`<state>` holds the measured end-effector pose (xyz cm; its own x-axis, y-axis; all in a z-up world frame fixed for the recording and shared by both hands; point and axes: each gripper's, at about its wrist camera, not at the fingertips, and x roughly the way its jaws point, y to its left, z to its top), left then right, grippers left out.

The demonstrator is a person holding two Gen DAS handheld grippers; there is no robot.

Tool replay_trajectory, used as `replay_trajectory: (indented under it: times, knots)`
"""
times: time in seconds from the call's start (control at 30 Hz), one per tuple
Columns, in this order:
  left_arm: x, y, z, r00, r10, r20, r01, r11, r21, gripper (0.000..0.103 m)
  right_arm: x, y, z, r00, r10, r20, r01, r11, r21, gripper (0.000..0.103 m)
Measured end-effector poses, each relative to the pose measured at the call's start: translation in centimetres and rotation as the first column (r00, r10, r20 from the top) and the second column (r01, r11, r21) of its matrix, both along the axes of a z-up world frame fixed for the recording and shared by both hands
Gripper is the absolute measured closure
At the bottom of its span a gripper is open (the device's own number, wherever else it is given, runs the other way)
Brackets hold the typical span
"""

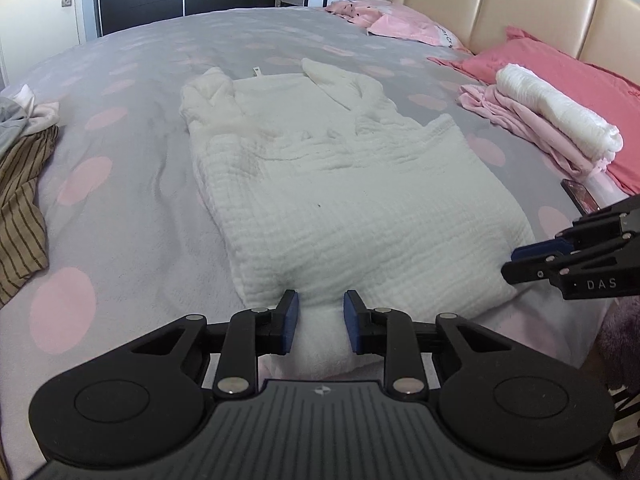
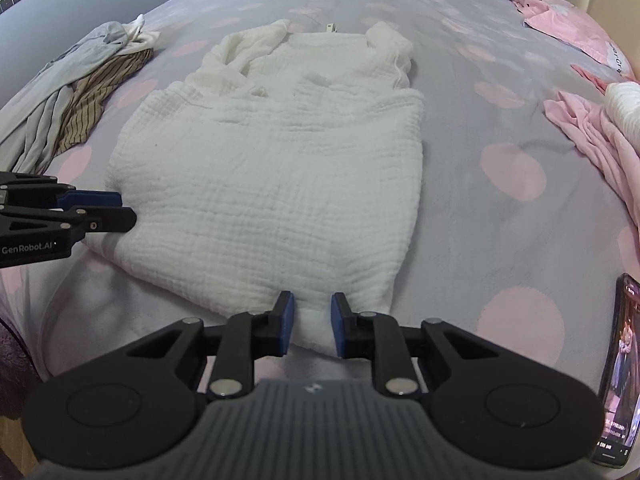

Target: Fold clothes

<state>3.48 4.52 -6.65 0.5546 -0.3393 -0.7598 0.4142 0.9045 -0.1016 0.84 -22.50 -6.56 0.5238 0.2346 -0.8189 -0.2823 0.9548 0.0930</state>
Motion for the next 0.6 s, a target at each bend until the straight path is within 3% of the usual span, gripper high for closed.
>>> replay_trajectory:
  times: [0.13, 0.27, 0.4, 0.5, 0.6]
  knots:
    - [-1.1, -0.1, 1.5, 0.999, -0.001, 0.054, 0.000, 1.000, 0.019, 0.079, -0.5, -0.4, 1.0, 0.999, 0.010, 0.054, -0.012, 0.999, 0.029, 0.074]
    - [-2.9, -0.9, 3.0, 0.987, -0.071, 0.142, 0.062, 0.996, 0.066, 0.056, -1.5, 0.3, 1.9, 0.989, 0.079, 0.127, -0.078, 0.997, -0.014, 0.068]
    - [-4.6, -2.0, 3.8, 0.970, -0.154, 0.188, 0.134, 0.984, 0.118, 0.052, -2.7, 1.6, 2.5, 0.961, 0.199, 0.190, -0.186, 0.979, -0.085, 0.053]
    - [-5.5, -4.0, 2.9, 0.938, -0.264, 0.223, 0.204, 0.944, 0.258, 0.050, -3.5, 2.7, 1.9, 0.936, 0.299, 0.185, -0.273, 0.950, -0.154, 0.052]
    - [-6.3, -5.4, 1.5, 0.902, -0.363, 0.233, 0.254, 0.884, 0.394, 0.050, -4.1, 3.8, 0.9, 0.905, 0.394, 0.158, -0.354, 0.906, -0.235, 0.046]
